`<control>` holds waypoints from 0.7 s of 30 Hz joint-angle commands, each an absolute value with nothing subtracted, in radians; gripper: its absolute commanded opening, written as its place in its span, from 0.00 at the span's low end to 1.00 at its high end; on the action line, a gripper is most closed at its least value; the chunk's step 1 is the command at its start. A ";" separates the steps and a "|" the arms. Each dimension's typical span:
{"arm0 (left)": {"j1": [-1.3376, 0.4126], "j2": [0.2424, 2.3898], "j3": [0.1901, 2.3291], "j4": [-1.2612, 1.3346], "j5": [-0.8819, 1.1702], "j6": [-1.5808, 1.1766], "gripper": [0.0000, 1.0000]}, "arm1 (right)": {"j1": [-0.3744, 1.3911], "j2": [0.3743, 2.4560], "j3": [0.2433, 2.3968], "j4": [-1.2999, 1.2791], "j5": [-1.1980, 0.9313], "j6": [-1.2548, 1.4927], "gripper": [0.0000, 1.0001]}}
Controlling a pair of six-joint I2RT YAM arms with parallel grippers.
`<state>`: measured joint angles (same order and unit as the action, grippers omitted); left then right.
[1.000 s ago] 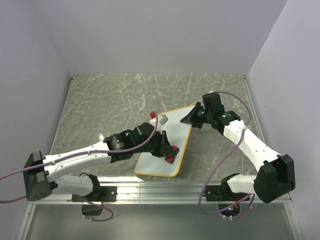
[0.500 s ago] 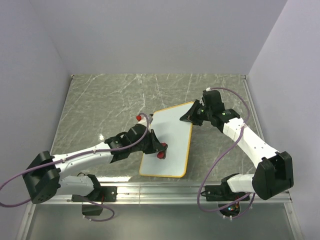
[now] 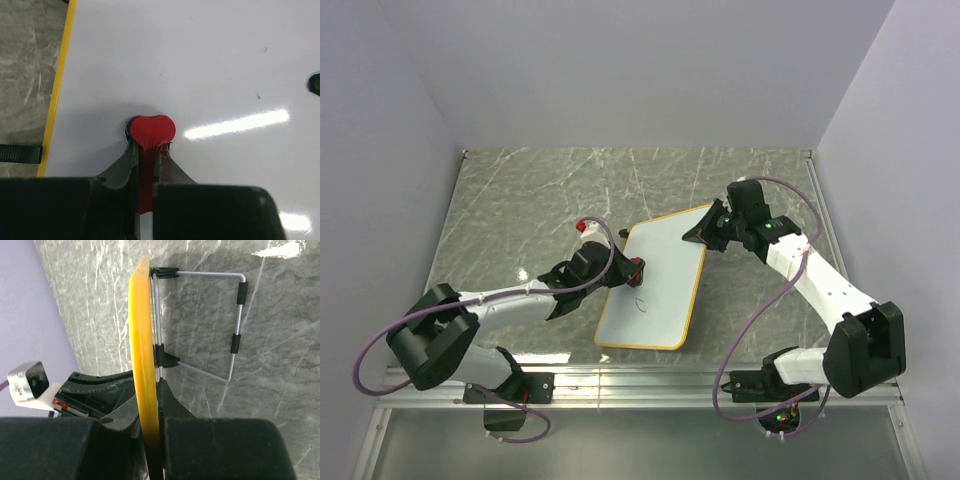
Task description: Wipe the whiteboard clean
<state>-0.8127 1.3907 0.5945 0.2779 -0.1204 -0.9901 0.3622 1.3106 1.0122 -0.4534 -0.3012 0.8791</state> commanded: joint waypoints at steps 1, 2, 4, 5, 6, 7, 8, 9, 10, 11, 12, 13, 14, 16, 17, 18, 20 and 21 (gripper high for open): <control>-0.888 1.485 0.526 0.066 -0.052 -0.962 0.00 | 0.365 1.350 1.055 -0.483 -0.121 0.879 0.00; -0.911 1.430 0.534 0.046 -0.069 -0.960 0.00 | 0.364 1.353 1.058 -0.485 -0.123 0.879 0.00; -0.995 1.373 0.567 -0.050 -0.087 -0.965 0.00 | 0.353 1.361 1.068 -0.480 -0.130 0.880 0.00; -1.023 1.318 0.578 -0.075 -0.090 -0.974 0.00 | 0.341 1.364 1.071 -0.480 -0.133 0.884 0.00; -1.049 1.292 0.592 -0.125 -0.092 -0.986 0.00 | 0.334 1.367 1.072 -0.473 -0.140 0.891 0.00; -1.096 1.263 0.598 -0.144 -0.094 -1.000 0.00 | 0.330 1.376 1.074 -0.468 -0.150 0.896 0.00; -1.120 1.208 0.603 -0.167 -0.092 -1.024 0.00 | 0.319 1.382 1.075 -0.463 -0.155 0.900 0.00; -1.141 1.180 0.620 -0.184 -0.095 -1.037 0.00 | 0.316 1.387 1.078 -0.457 -0.159 0.911 0.00; -1.184 1.154 0.630 -0.224 -0.101 -1.049 0.00 | 0.313 1.399 1.084 -0.454 -0.161 0.916 0.00; -1.204 1.111 0.640 -0.235 -0.107 -1.072 0.00 | 0.310 1.407 1.089 -0.451 -0.164 0.916 0.00; -1.221 1.094 0.661 -0.238 -0.118 -1.081 0.00 | 0.308 1.420 1.098 -0.449 -0.163 0.919 0.00; -1.248 1.082 0.672 -0.253 -0.126 -1.089 0.00 | 0.308 1.430 1.103 -0.451 -0.160 0.919 0.00; -1.259 1.069 0.683 -0.256 -0.138 -1.103 0.00 | 0.307 1.436 1.107 -0.451 -0.160 0.920 0.00; -1.272 1.078 0.696 -0.267 -0.167 -1.117 0.00 | 0.305 1.453 1.114 -0.448 -0.163 0.922 0.00; -1.272 1.098 0.696 -0.268 -0.176 -1.120 0.00 | 0.307 1.456 1.114 -0.445 -0.166 0.925 0.00; -1.272 1.109 0.693 -0.273 -0.187 -1.130 0.00 | 0.307 1.457 1.114 -0.442 -0.169 0.930 0.00; -1.272 1.140 0.681 -0.287 -0.233 -1.158 0.00 | 0.305 1.457 1.112 -0.442 -0.173 0.933 0.00; -1.269 1.146 0.658 -0.288 -0.256 -1.169 0.00 | 0.305 1.453 1.112 -0.445 -0.173 0.930 0.00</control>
